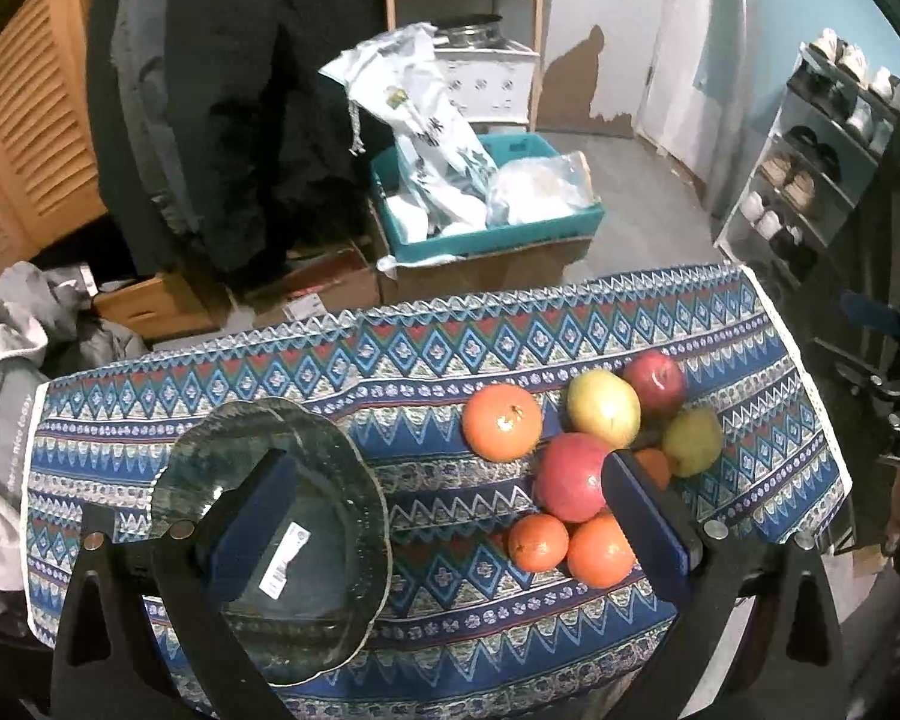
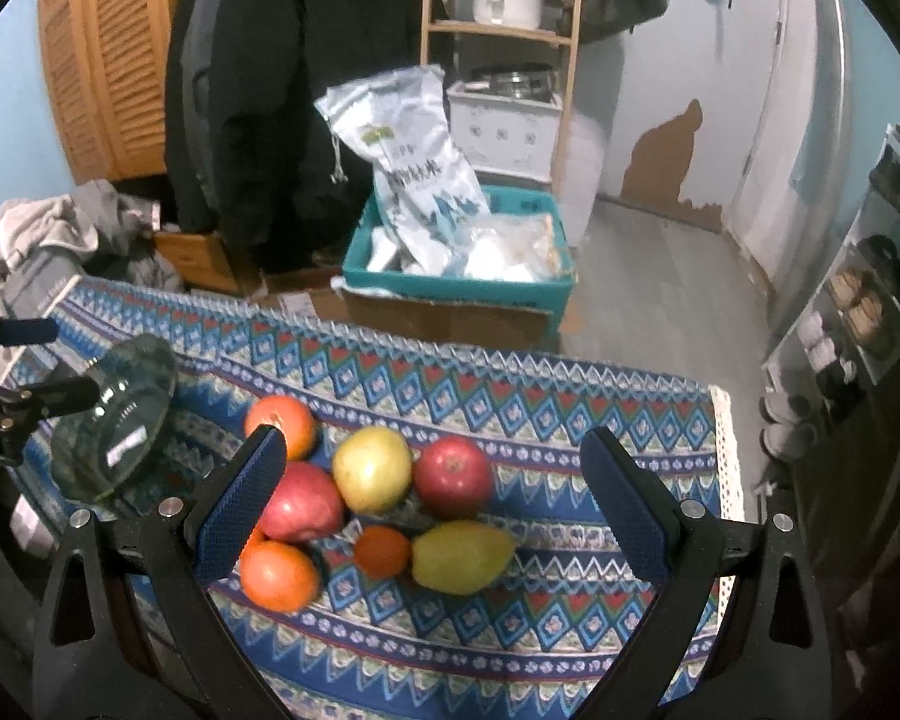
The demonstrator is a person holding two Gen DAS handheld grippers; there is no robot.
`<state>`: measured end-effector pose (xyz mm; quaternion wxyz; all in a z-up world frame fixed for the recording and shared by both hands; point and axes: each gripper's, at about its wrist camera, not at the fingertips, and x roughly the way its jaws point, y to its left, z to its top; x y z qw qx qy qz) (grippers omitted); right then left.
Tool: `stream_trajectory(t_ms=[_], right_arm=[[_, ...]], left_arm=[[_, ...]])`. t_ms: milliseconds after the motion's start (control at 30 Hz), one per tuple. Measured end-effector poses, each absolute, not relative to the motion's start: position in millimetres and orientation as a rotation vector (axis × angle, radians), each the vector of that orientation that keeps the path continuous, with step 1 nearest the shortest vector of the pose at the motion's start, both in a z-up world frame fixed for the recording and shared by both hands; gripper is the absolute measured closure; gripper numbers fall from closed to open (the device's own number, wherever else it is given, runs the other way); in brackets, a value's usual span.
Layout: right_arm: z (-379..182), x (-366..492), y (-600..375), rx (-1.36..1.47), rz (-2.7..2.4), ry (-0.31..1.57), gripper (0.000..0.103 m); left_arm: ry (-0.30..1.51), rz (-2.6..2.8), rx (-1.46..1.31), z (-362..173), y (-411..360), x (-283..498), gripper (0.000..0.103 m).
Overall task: Organize fruits
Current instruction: 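Move left tool to the large red apple while right tool approaches the mango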
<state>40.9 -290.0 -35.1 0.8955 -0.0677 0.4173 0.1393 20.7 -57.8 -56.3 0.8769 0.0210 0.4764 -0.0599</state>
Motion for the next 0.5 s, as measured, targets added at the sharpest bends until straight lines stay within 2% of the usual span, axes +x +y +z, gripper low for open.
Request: stream_trajectory(t_ms=[500], right_arm=[[-111.7, 62.8, -316.7, -0.180, 0.230, 1.078, 0.006]], left_arm=[[1.102, -0.192, 0.078, -104.5, -99.6, 48.1, 0.001]])
